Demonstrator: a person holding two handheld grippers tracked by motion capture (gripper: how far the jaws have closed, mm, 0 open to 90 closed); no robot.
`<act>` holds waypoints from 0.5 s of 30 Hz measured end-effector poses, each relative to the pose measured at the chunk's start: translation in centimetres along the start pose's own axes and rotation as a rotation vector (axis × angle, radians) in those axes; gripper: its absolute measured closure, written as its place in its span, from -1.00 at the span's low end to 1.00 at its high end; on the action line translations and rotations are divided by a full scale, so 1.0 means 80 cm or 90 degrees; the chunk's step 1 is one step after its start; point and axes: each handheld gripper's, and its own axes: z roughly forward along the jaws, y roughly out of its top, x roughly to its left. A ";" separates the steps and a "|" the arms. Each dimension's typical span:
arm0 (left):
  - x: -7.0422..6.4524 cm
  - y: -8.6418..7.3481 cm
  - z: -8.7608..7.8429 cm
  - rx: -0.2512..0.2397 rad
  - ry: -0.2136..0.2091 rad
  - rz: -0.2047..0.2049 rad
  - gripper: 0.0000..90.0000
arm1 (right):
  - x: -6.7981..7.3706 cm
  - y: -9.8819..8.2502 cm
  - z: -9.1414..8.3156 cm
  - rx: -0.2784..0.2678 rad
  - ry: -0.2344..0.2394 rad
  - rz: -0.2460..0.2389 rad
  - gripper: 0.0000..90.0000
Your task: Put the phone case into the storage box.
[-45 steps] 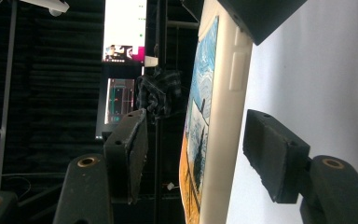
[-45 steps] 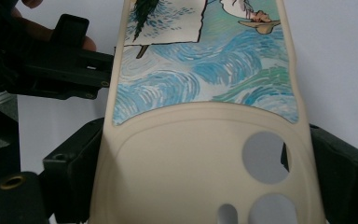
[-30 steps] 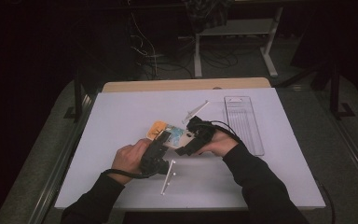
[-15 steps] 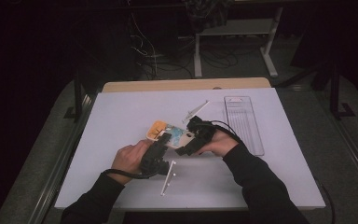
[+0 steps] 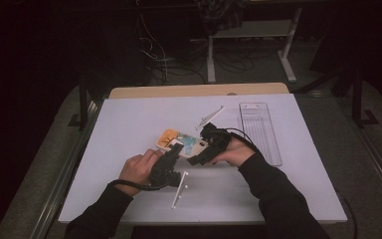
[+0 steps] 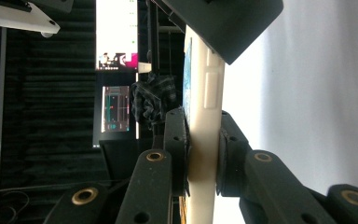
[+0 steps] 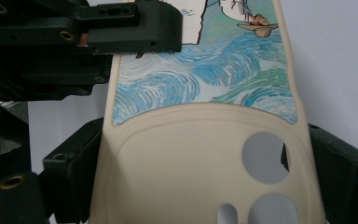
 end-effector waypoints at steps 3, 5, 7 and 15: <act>0.001 0.000 -0.001 -0.002 -0.001 0.000 0.76 | 0.000 0.000 -0.001 0.000 0.004 0.002 -0.79; 0.002 0.000 -0.002 -0.003 -0.001 -0.001 0.77 | -0.001 0.000 -0.001 -0.001 0.008 0.002 -0.80; 0.003 0.000 -0.002 -0.001 -0.006 -0.005 0.77 | -0.001 0.000 -0.002 -0.004 0.011 0.005 -0.80; 0.005 0.000 -0.002 0.001 -0.019 -0.011 0.78 | -0.003 -0.003 0.001 -0.013 0.021 0.019 -0.87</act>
